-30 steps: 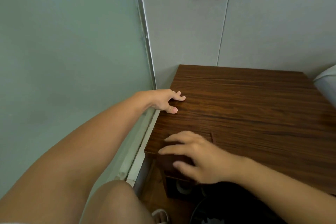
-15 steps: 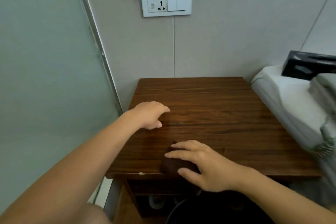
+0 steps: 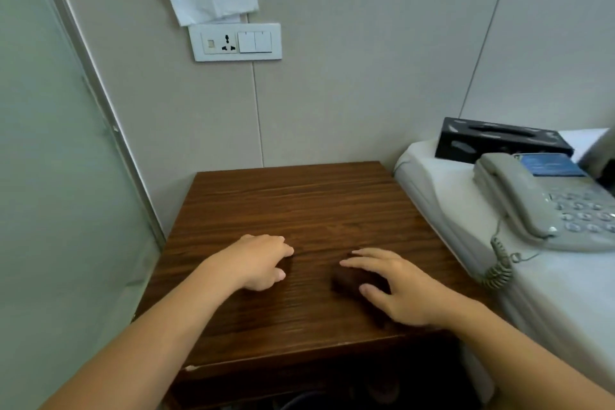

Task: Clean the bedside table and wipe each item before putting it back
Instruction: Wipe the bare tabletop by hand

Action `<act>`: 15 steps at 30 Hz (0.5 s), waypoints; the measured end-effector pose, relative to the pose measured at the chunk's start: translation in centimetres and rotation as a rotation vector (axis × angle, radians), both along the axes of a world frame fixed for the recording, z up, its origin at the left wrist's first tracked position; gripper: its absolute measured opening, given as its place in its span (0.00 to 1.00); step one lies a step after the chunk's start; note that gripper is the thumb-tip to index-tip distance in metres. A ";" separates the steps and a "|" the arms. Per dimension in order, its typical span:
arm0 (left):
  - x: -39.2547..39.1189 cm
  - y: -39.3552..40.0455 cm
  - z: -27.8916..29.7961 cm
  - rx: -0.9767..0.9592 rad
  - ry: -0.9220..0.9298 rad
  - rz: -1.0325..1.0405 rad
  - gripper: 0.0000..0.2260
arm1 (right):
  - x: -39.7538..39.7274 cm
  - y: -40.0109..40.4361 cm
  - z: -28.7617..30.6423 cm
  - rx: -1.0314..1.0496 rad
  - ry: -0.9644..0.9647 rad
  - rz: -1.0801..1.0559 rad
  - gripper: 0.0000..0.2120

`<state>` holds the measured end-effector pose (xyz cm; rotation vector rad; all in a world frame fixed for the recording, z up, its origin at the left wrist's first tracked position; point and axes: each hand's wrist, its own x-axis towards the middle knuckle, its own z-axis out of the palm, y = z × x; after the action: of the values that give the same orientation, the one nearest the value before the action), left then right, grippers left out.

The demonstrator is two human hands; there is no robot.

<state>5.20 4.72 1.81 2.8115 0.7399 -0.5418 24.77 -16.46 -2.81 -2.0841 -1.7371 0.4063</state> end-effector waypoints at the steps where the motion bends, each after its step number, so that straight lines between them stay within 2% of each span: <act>1: 0.4 -0.5 0.2 -0.012 -0.028 -0.032 0.28 | 0.9 0.1 -0.4 0.045 -0.046 -0.138 0.23; 3: 1.6 -1.5 0.3 -0.073 -0.103 -0.082 0.28 | 1.1 0.3 -1.7 0.090 -0.158 -0.335 0.24; 4: 2.4 -2.0 0.2 -0.099 -0.138 -0.098 0.27 | 0.6 0.1 -2.2 0.096 -0.204 -0.336 0.25; 7: 4.7 -3.6 -0.3 -0.111 -0.203 -0.159 0.26 | -0.2 -1.9 -1.8 0.054 -0.146 -0.119 0.26; 9: 5.9 -4.6 -0.5 -0.099 -0.185 -0.206 0.26 | 1.6 -3.2 -1.1 -0.005 -0.104 -0.076 0.26; 13: 7.4 -5.6 0.5 -0.041 -0.054 -0.235 0.24 | 4.2 -3.8 -1.2 0.066 -0.201 -0.294 0.26; 15: 8.7 -6.4 1.7 -0.017 -0.021 -0.217 0.22 | 4.3 -4.0 -1.5 0.043 -0.206 -0.283 0.27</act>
<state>13.91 -1.64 3.47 2.8943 0.4259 -0.5475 29.07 -20.47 -4.27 -2.3648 -1.5070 0.0733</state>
